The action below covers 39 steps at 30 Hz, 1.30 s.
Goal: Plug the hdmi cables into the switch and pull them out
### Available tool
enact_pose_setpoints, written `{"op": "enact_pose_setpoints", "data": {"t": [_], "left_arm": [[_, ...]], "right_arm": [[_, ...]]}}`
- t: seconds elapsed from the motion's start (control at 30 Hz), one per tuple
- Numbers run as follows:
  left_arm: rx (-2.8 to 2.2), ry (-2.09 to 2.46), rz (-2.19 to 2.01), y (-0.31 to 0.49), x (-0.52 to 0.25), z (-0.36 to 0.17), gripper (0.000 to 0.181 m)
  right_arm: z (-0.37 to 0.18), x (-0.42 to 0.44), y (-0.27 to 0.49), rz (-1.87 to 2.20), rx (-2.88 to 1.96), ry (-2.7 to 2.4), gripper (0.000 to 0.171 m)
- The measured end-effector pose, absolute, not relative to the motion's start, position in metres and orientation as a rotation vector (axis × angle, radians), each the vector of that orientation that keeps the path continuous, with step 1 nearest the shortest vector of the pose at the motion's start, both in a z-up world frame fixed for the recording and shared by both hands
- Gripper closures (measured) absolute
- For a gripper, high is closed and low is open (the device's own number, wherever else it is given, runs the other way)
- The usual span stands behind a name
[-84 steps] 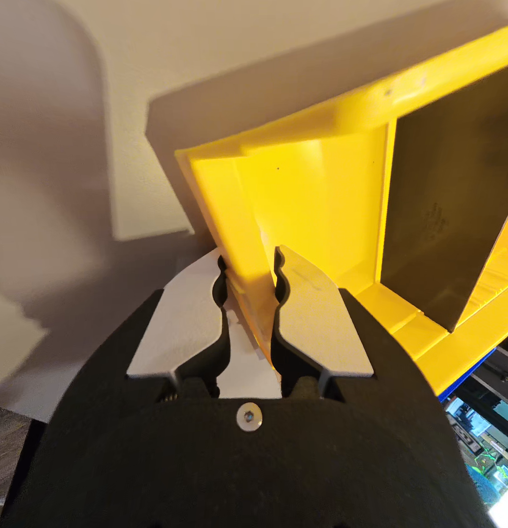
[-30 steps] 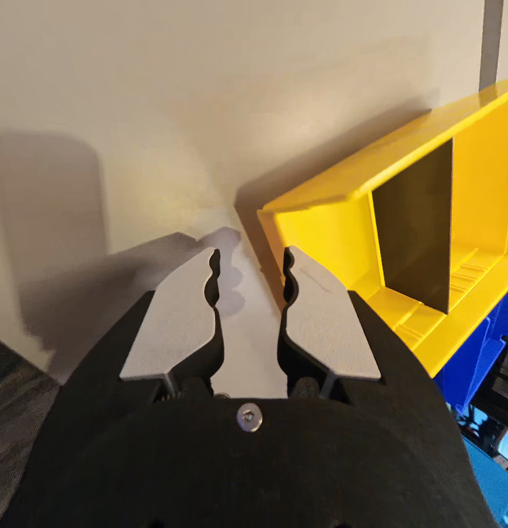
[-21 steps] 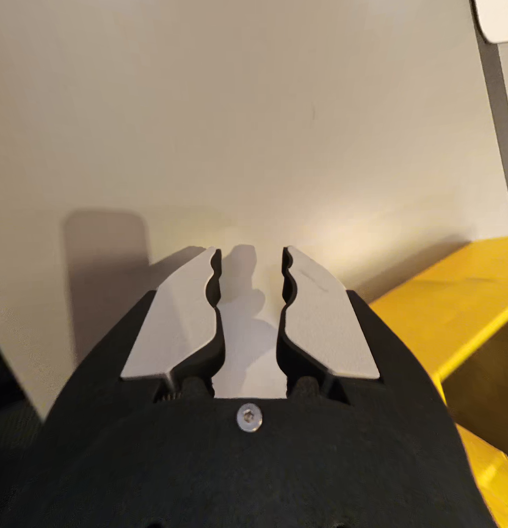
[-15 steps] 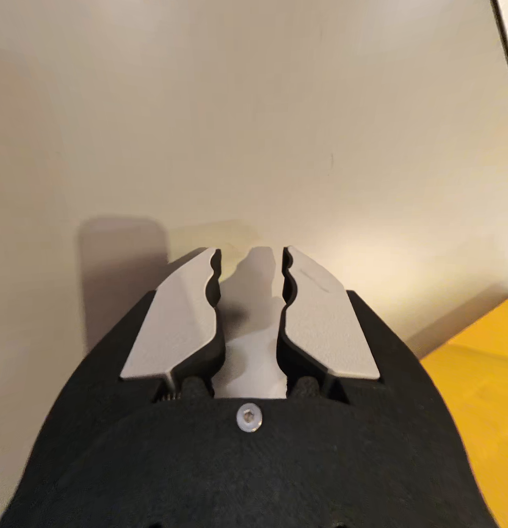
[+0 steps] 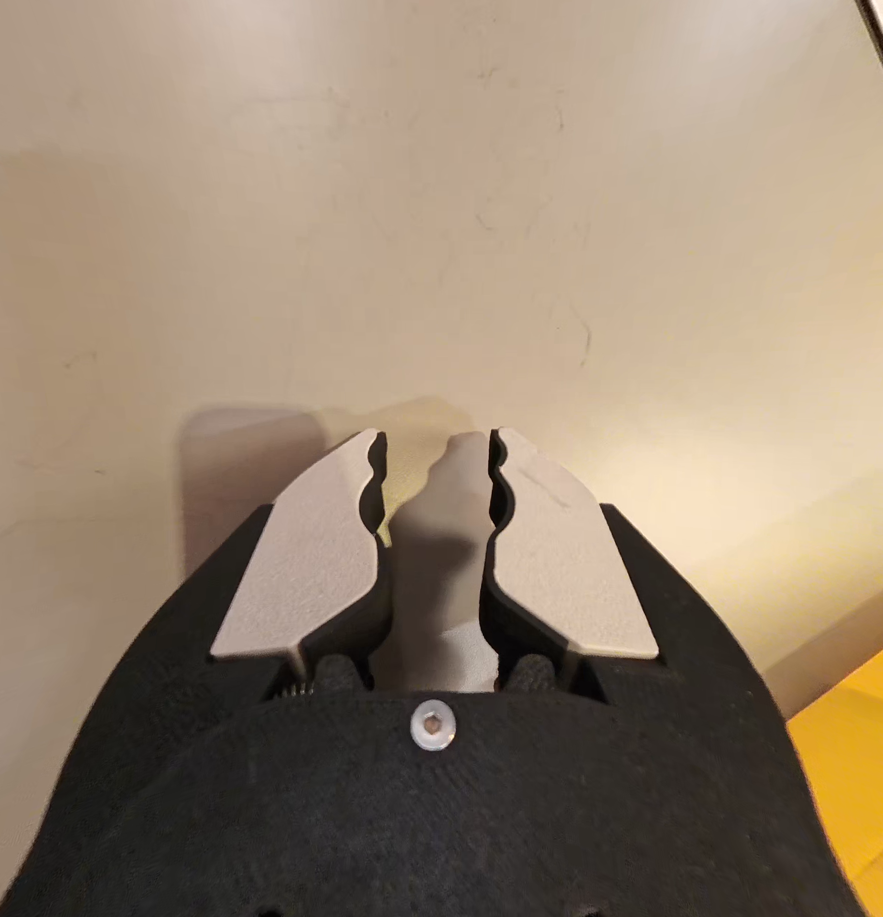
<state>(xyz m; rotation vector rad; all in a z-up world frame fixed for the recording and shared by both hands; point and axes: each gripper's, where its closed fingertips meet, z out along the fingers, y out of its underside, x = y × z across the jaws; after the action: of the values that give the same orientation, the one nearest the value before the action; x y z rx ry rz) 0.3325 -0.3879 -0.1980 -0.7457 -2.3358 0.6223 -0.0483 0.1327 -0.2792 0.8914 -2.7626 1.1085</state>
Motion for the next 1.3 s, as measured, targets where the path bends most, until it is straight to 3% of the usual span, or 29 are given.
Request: {"op": "enact_pose_setpoints", "data": {"t": [0.1,0.2,0.23,0.47,0.77,0.97,1.1,1.3], "left_arm": [[-0.671,-2.196,0.589,-0.389,0.332,-0.194,0.145],[-0.624,-2.107,0.564,-0.387,0.334,-0.190,0.156],[-0.607,-2.092,0.577,-0.387,0.336,-0.187,0.172],[-0.637,-1.970,0.695,-0.360,0.337,-0.129,0.178],[-0.971,-1.886,1.016,-0.281,0.331,0.020,0.176],[-1.249,-1.765,1.077,-0.201,0.284,0.105,0.177],[-1.413,-1.669,0.905,-0.145,0.224,0.095,0.178],[-1.539,-1.509,0.430,-0.068,0.134,-0.012,0.176]], "right_arm": [[-0.279,-0.048,0.133,1.132,0.881,-2.772,0.132],[-0.280,-0.049,0.133,1.156,0.871,-2.786,0.132],[-0.280,-0.049,0.133,1.164,0.869,-2.790,0.132],[-0.280,-0.052,0.129,1.171,0.869,-2.787,0.132],[-0.278,-0.047,0.124,1.136,0.958,-2.709,0.131],[-0.277,-0.039,0.122,1.187,0.974,-2.700,0.130],[-0.273,-0.032,0.122,1.249,0.977,-2.673,0.130],[-0.260,-0.023,0.120,1.380,0.995,-2.607,0.130]]}}
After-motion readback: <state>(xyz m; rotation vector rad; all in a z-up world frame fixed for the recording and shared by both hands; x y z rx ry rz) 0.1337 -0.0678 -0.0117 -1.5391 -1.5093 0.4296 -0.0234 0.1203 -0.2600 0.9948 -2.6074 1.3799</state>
